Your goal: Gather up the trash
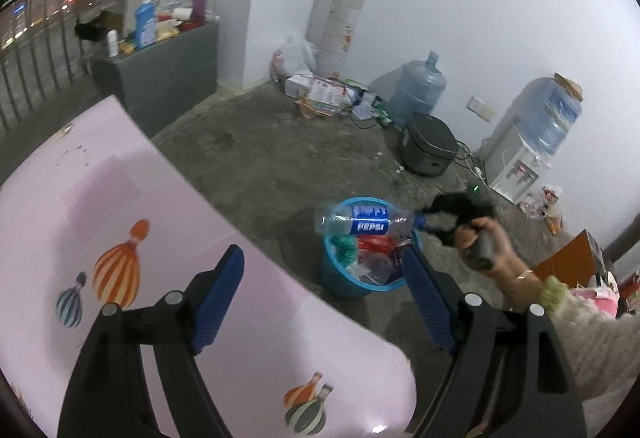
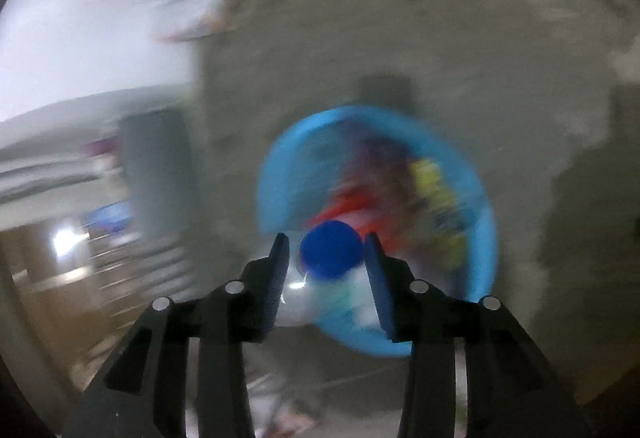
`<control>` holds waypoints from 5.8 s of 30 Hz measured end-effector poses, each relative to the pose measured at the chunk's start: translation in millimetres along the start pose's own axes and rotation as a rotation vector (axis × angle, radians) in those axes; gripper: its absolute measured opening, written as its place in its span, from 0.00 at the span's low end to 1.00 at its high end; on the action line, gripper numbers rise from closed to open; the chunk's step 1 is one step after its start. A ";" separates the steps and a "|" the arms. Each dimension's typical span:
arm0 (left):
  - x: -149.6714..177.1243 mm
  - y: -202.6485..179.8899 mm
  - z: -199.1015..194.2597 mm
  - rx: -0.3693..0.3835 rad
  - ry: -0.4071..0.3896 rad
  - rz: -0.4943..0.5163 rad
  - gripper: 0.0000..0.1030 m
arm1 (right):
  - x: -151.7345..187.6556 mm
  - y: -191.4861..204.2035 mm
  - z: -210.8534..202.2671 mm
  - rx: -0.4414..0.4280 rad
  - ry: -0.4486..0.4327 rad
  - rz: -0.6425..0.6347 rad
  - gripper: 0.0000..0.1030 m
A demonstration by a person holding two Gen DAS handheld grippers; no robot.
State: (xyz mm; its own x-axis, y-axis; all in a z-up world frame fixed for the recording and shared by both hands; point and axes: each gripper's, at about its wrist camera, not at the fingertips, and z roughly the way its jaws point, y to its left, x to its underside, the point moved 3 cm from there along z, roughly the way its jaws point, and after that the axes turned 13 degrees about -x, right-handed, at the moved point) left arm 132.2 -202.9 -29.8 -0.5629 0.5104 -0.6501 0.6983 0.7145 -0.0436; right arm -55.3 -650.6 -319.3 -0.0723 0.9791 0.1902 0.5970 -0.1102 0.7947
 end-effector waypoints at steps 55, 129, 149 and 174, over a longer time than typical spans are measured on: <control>63.7 92.6 -131.4 -0.398 -0.283 -0.528 0.95 | 287.8 285.1 -115.5 -0.071 -0.191 -1.345 0.92; 149.8 34.3 -112.6 -0.666 0.088 -0.383 0.95 | 436.0 171.5 -127.4 0.349 -0.137 -1.458 0.93; 154.7 34.1 -114.4 -0.669 0.106 -0.414 0.95 | 436.3 171.3 -127.2 0.345 -0.137 -1.468 0.93; 153.3 28.4 -112.3 -0.661 0.116 -0.422 0.95 | 430.1 173.0 -128.1 0.344 -0.141 -1.464 0.93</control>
State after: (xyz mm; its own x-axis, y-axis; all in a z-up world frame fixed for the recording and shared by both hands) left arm 16.0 -50.7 -45.6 -0.7894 0.1535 -0.5943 0.0283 0.9763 0.2146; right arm -85.5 -270.5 -26.1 -0.6884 0.1958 -0.6984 0.2216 0.9736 0.0544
